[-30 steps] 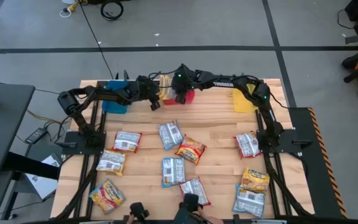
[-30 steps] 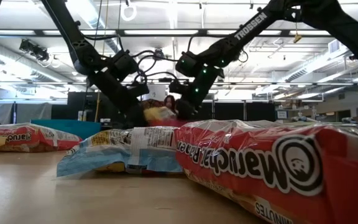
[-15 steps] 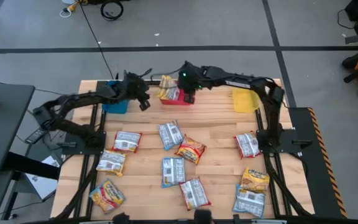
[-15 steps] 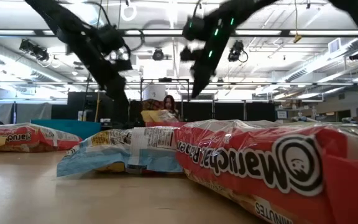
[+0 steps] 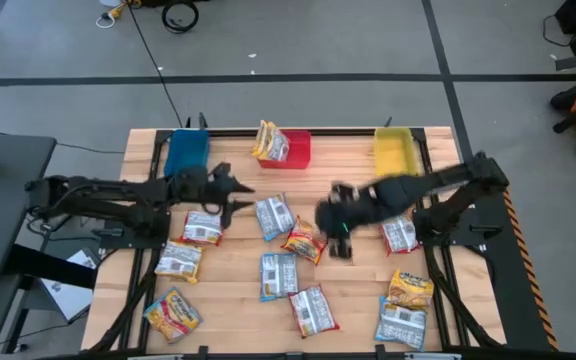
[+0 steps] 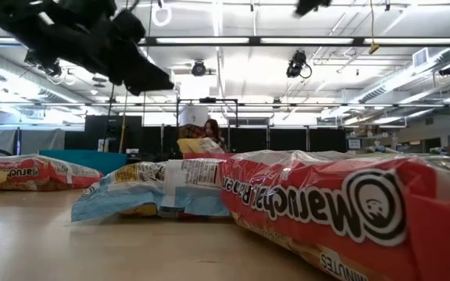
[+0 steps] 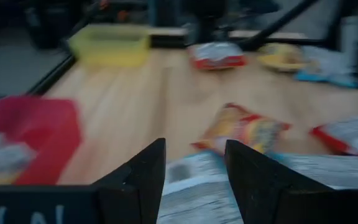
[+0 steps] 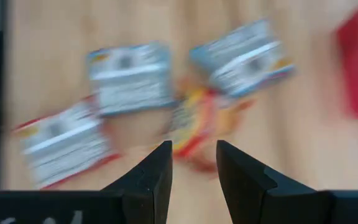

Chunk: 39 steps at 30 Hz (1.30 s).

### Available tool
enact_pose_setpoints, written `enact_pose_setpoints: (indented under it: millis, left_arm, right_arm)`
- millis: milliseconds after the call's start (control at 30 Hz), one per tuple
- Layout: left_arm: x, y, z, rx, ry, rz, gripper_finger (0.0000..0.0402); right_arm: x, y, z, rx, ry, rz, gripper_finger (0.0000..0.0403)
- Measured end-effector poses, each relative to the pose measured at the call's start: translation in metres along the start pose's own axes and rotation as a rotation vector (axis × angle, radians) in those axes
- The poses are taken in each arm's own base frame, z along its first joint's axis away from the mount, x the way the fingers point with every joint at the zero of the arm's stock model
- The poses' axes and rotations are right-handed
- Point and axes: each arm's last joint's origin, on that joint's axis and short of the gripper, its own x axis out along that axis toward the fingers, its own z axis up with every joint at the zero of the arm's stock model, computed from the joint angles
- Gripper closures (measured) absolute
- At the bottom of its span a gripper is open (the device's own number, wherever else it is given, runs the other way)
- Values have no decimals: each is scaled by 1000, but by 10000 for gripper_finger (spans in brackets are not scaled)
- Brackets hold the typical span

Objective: Sort Maruchan noodles
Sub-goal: Put the right yellow noodle pack into the red bin

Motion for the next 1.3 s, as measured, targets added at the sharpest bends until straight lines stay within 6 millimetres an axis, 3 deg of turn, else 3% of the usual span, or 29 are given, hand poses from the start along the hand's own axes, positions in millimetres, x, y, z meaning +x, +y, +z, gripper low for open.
enact_pose_setpoints:
  millis: [133, 267, 400, 500, 667, 800, 900, 967, 1200, 1300]
  left_arm:
    - [1, -24, 0, 34, -23, -108, 230]
    - [0, -41, -1, 56, -19, -186, 230]
    - [-1, -52, -2, 70, -13, -235, 230]
    - [-2, -56, -3, 75, -4, -252, 230]
    - [-3, -60, -3, 80, -4, -270, 230]
    - [-3, -61, -3, 77, -4, -273, 230]
    - [-3, -61, -3, 81, -5, -273, 230]
    - [-3, -61, -3, 87, -11, -272, 230]
    - [-3, -60, 2, 106, -60, -261, 230]
    - [-3, -60, 2, 99, -56, -261, 230]
  right_arm:
    - [13, 49, -35, 50, 141, 40, 273]
    - [30, 74, -79, 207, 453, -50, 273]
    - [34, 82, -122, 337, 704, -250, 273]
    - [40, 84, -151, 388, 822, -302, 273]
    - [62, 80, -195, 450, 964, -226, 273]
    - [86, 73, -217, 478, 998, -114, 273]
    - [101, 65, -219, 499, 989, -23, 273]
    - [108, 60, -210, 492, 921, 23, 273]
    - [126, 20, -141, 347, 425, -112, 273]
    - [128, 3, -119, 285, 344, -174, 273]
